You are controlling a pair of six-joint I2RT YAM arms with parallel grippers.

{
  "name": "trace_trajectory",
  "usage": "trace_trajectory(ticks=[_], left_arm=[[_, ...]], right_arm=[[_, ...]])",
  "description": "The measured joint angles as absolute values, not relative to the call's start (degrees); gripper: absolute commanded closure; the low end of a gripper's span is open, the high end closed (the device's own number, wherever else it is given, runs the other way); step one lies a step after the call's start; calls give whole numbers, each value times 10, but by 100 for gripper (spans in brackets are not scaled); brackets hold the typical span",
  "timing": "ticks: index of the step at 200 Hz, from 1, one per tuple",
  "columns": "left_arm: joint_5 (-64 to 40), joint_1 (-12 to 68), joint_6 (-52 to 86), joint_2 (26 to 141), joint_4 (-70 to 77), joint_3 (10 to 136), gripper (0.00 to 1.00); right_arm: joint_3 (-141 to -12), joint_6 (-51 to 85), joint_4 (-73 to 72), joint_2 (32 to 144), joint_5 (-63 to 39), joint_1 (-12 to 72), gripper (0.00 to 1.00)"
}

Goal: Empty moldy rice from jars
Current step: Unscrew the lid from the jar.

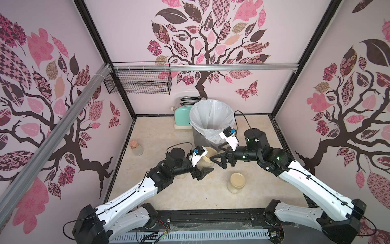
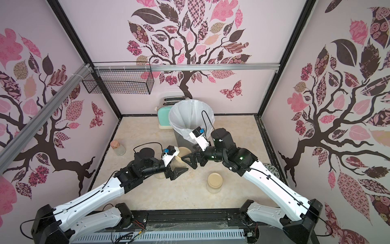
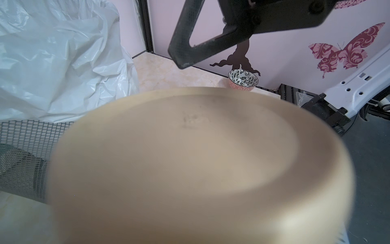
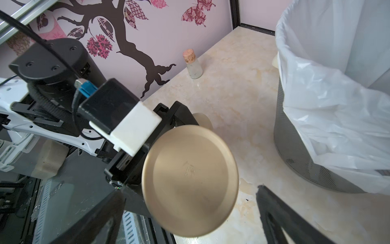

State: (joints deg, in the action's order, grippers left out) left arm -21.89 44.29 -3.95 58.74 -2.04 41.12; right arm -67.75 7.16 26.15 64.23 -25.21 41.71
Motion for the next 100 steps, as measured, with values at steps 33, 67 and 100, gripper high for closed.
trace_trajectory(ticks=[33, 67, 100], left_arm=[[-219, 443, -39, 589, -9, 411, 39], [-221, 443, -39, 597, 8, 411, 39], [-224, 443, -39, 611, 10, 411, 39]], right_arm=[[-688, 76, 270, 662, -244, 424, 1], [-691, 76, 274, 675, -237, 428, 0], [-691, 75, 277, 680, -236, 432, 1]])
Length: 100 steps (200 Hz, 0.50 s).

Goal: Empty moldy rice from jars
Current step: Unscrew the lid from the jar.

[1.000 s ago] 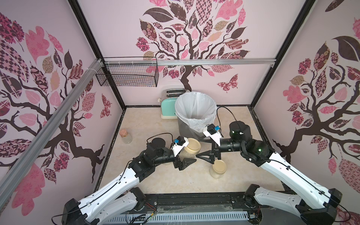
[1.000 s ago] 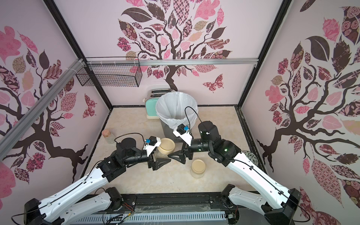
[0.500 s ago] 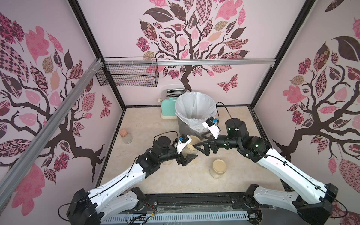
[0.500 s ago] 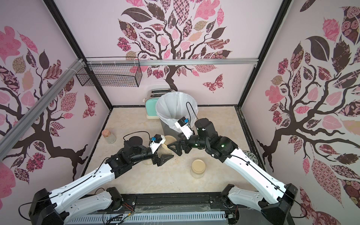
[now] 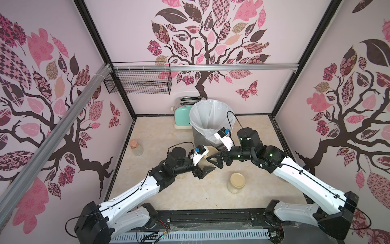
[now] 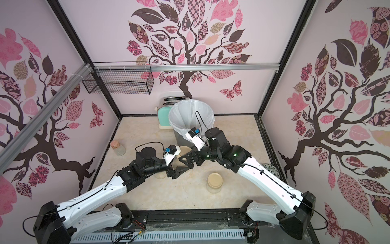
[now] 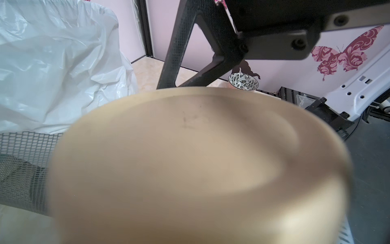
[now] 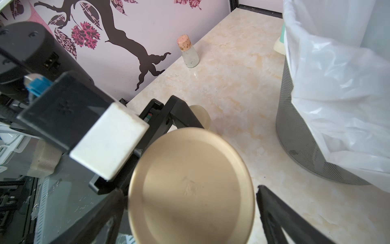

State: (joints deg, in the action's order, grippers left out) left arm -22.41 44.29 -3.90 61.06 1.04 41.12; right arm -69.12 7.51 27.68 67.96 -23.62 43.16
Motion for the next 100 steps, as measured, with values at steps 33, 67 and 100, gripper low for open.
trace_trajectory(ticks=[33, 67, 100], left_arm=[[-231, 444, -39, 621, 14, 411, 40], [-237, 447, -36, 623, 19, 411, 40], [-238, 447, -33, 623, 18, 411, 40]], right_arm=[[-699, 73, 281, 687, -234, 433, 2], [-703, 62, 283, 695, -229, 433, 12], [-703, 55, 283, 696, -224, 433, 22]])
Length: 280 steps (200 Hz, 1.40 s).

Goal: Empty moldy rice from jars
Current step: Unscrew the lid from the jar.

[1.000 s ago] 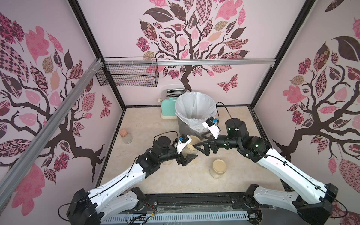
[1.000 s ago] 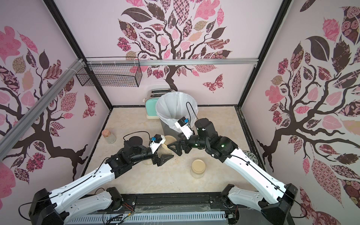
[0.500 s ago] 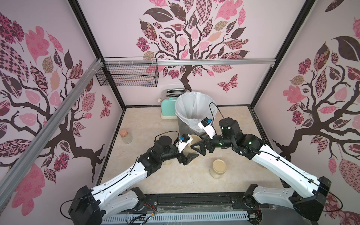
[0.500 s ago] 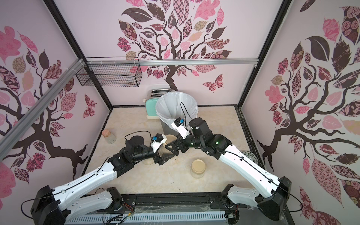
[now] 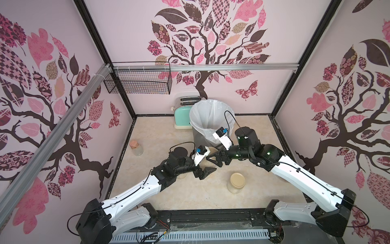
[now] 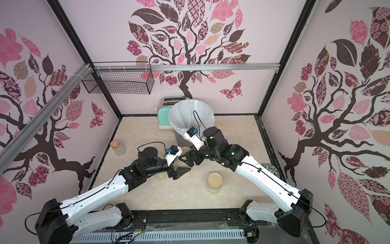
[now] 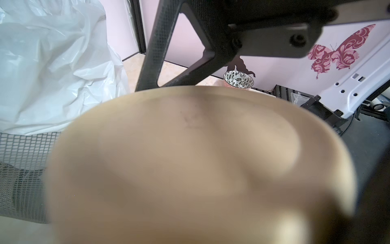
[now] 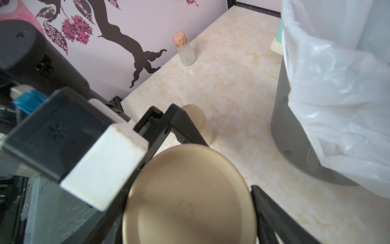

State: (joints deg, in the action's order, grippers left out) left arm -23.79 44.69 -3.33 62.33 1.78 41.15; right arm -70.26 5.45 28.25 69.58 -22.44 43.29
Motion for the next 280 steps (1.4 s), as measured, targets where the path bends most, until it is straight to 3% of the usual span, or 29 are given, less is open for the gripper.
trace_trajectory(ticks=[69, 162, 190, 218, 280], left_arm=[[-258, 447, -28, 607, 8, 411, 41], [-334, 451, -11, 548, -30, 413, 41], [-353, 452, -14, 542, -45, 420, 41], [-359, 452, -13, 542, -53, 420, 41], [-347, 451, -6, 542, -51, 422, 41]], right_arm=[[-700, 10, 277, 687, -262, 430, 27], [-659, -102, 213, 658, -458, 404, 25], [-659, -143, 212, 658, -495, 400, 21], [-663, -173, 222, 666, -510, 399, 1], [-663, -157, 242, 658, -479, 403, 0]])
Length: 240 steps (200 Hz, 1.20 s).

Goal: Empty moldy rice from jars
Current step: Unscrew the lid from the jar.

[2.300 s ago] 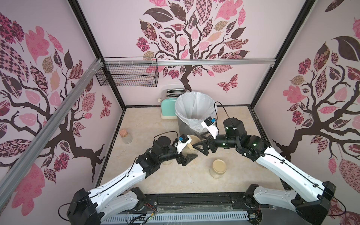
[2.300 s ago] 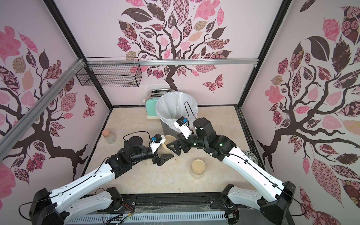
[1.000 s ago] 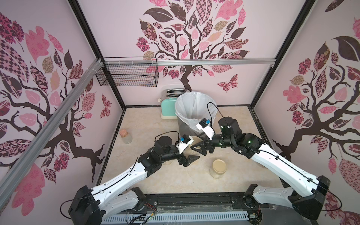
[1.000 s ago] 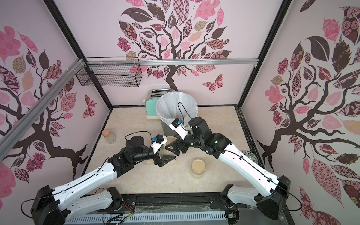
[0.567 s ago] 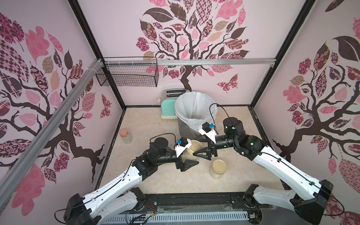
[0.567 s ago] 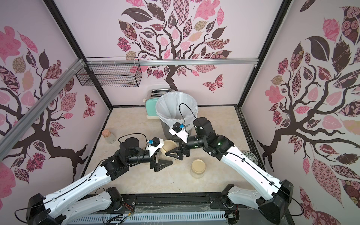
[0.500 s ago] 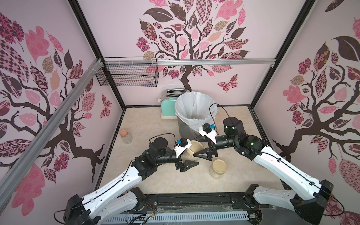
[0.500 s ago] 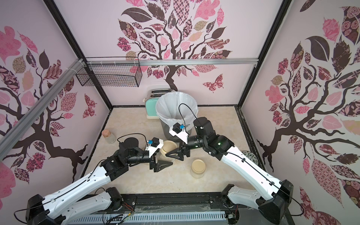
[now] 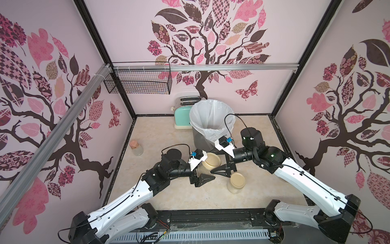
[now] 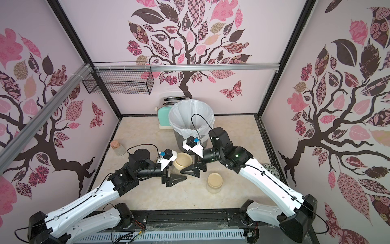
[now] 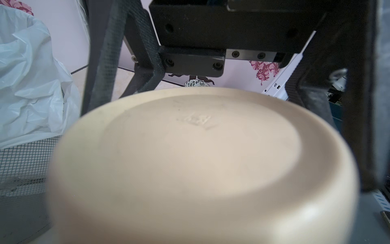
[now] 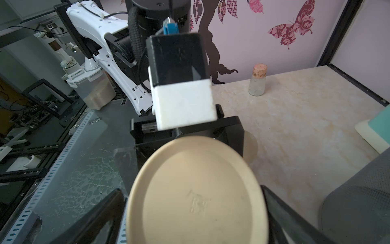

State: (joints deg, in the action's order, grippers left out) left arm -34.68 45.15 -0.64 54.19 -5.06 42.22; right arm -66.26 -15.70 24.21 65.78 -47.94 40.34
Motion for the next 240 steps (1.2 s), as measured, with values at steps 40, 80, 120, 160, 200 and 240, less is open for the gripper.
trace_trajectory(ticks=[40, 80, 120, 160, 200, 240], left_arm=[[-320, 451, -10, 542, -44, 422, 41], [-301, 450, -10, 542, -29, 422, 41], [-293, 448, -10, 542, -26, 422, 41], [-285, 446, -8, 542, -27, 422, 41], [-272, 443, -4, 542, -27, 422, 41], [-263, 442, -1, 542, -31, 422, 41]], right_arm=[[-682, -112, 277, 647, -428, 404, 1], [-713, -77, 305, 646, -373, 404, 0], [-713, -58, 331, 646, -336, 407, 0], [-713, -45, 337, 644, -309, 409, 0], [-713, -40, 344, 639, -273, 412, 1], [-713, -41, 351, 639, -252, 412, 1]])
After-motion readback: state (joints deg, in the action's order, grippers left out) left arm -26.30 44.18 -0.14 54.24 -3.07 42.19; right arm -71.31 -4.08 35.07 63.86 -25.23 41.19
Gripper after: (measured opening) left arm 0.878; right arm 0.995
